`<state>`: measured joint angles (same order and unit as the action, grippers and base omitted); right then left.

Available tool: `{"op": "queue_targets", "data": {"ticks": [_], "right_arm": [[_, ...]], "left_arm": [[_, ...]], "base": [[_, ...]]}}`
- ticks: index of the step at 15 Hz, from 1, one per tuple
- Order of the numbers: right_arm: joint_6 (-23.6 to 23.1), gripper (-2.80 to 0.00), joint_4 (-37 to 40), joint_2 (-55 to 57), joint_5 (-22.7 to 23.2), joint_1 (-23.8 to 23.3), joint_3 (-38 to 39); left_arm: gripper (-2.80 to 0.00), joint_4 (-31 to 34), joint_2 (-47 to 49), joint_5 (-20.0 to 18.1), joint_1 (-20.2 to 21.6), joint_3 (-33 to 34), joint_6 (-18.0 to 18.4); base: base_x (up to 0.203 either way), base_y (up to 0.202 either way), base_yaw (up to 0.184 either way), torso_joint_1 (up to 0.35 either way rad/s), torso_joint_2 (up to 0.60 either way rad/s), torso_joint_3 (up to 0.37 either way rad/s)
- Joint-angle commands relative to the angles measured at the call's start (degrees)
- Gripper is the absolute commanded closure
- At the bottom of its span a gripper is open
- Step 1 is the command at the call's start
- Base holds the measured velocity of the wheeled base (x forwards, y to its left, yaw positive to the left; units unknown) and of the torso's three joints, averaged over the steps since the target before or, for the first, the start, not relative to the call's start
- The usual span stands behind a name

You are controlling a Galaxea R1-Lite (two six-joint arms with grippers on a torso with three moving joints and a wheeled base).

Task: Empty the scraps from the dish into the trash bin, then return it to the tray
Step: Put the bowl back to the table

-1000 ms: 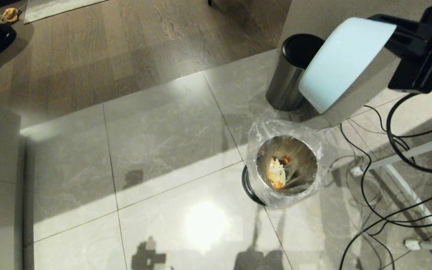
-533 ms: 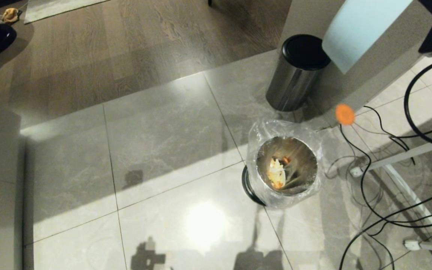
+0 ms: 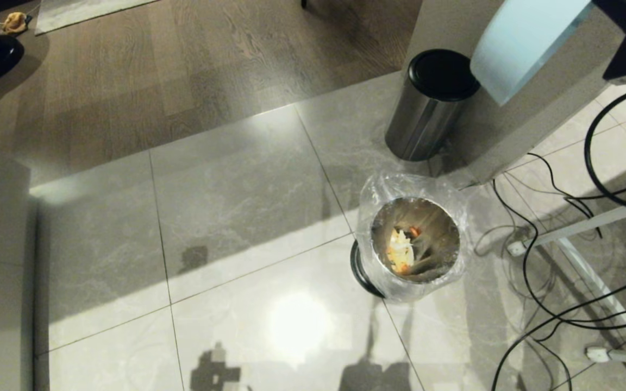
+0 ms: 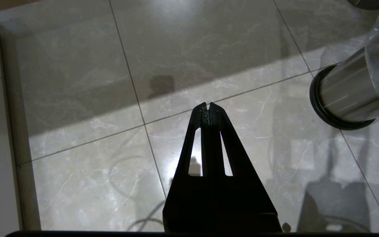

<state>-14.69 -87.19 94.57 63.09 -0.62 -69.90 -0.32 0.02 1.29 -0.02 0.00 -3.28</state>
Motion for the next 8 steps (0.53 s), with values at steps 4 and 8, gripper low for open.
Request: {"op": "queue_targets", "data": {"ticks": [4, 8], "right_arm": [[5.42, 0.00, -2.77, 0.40, -0.10, -0.45, 12.90], [10.73, 0.00, -0.09, -1.96, -9.66, -1.04, 31.48]], "left_arm": [[0.00, -0.03, 0.06, 0.03, 0.02, 0.00, -0.06], [0.00, -0.03, -0.02, 0.03, 0.00, 0.00, -0.06]], "base": [[0.000, 0.000, 0.000, 0.000, 0.00, 0.000], [0.000, 0.000, 0.000, 0.000, 0.00, 0.000]]}}
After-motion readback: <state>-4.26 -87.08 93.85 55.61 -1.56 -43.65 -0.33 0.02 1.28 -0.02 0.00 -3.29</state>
